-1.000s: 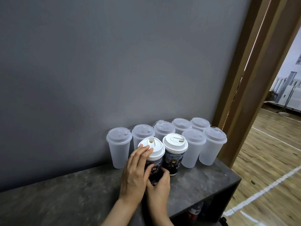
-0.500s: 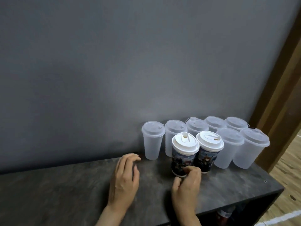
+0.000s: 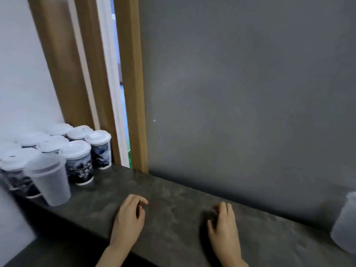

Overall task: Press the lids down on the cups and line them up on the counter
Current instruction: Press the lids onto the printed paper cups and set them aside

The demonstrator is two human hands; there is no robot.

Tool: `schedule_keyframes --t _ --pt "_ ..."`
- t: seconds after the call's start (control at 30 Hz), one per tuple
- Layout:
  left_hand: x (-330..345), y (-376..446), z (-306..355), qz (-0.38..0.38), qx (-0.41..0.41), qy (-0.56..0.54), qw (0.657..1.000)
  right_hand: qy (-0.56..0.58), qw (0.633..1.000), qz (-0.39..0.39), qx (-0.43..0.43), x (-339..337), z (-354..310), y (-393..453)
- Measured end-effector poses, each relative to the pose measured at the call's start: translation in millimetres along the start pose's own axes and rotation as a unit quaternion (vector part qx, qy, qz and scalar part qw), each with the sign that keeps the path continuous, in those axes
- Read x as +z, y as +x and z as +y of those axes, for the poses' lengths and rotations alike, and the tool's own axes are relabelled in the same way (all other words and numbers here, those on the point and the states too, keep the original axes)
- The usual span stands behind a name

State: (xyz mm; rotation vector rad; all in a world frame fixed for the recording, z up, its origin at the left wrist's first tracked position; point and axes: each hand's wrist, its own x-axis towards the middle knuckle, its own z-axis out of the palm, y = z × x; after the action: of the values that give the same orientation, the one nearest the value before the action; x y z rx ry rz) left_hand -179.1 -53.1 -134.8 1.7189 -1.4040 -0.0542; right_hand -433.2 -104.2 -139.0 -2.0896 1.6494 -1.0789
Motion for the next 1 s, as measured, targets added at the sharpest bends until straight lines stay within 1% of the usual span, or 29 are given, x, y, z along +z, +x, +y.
schedule_keyframes --t 0.1,0.17,0.2,0.23,0.27,0.33,0.37,0.4,0.43,0.47,0.5,0.53,0.6,0.67,0.7,0.77,0.83,1.0 --pt "-33.3 20.5 -51.5 0.058 -0.028 0.012 0.998 -0.004 0.999 -0.026 -0.030 55.9 -48.3 17.4" --pt "-47.4 34.4 -77.7 0.122 -0.046 0.060 0.990 -0.003 0.998 -0.031 -0.053 82.4 -72.7 28.5" --pt "-53.9 41.6 -91.4 0.164 -0.036 0.085 0.982 -0.002 0.997 -0.029 -0.065 94.9 -84.2 35.1" --pt "-59.4 46.8 -101.4 0.208 -0.005 0.107 0.972 -0.005 0.997 -0.030 -0.078 104.2 -93.0 41.6" --pt "-65.5 51.6 -108.4 0.248 0.048 0.128 0.959 -0.016 0.995 -0.032 -0.090 111.8 -100.2 48.1" --pt "-80.6 59.2 -109.9 0.296 0.167 0.176 0.924 -0.041 0.994 -0.038 -0.099 119.2 -105.3 58.6" --pt "-89.4 64.3 -108.1 0.317 0.199 0.203 0.905 -0.047 0.994 -0.038 -0.093 122.3 -105.6 62.8" --pt "-98.6 69.6 -103.3 0.345 0.204 0.224 0.888 -0.045 0.995 -0.032 -0.085 123.9 -103.5 65.7" --pt "-109.5 76.3 -97.2 0.374 0.183 0.238 0.878 -0.038 0.996 -0.021 -0.077 125.5 -100.3 67.5" --pt "-121.2 82.8 -90.9 0.390 0.139 0.250 0.875 -0.031 0.997 -0.009 -0.071 126.4 -97.5 68.1" --pt "-132.7 89.1 -85.1 0.378 0.083 0.268 0.882 -0.029 0.997 0.002 -0.071 126.1 -95.6 67.8" --pt "-143.0 95.1 -82.7 0.336 0.024 0.285 0.897 -0.035 0.997 0.009 -0.073 127.5 -95.0 67.4" --pt "-156.3 103.2 -81.5 0.220 -0.074 0.298 0.926 -0.054 0.995 0.010 -0.078 130.0 -96.6 66.5" --pt "-159.7 105.0 -80.9 0.136 -0.128 0.294 0.937 -0.065 0.994 0.007 -0.084 132.0 -98.4 64.8" --pt "-159.5 105.2 -80.7 0.118 -0.136 0.299 0.937 -0.068 0.994 0.006 -0.087 132.7 -98.5 63.8" --pt "-158.5 105.6 -82.3 0.118 -0.120 0.303 0.938 -0.074 0.993 0.002 -0.091 133.2 -98.5 62.8" --pt "-158.8 105.7 -85.0 0.139 -0.098 0.296 0.940 -0.085 0.991 -0.003 -0.101 133.0 -98.1 62.2" --pt "-162.7 98.0 -88.3 0.178 -0.075 0.278 0.941 -0.112 0.986 -0.027 -0.116 131.4 -102.6 57.3"
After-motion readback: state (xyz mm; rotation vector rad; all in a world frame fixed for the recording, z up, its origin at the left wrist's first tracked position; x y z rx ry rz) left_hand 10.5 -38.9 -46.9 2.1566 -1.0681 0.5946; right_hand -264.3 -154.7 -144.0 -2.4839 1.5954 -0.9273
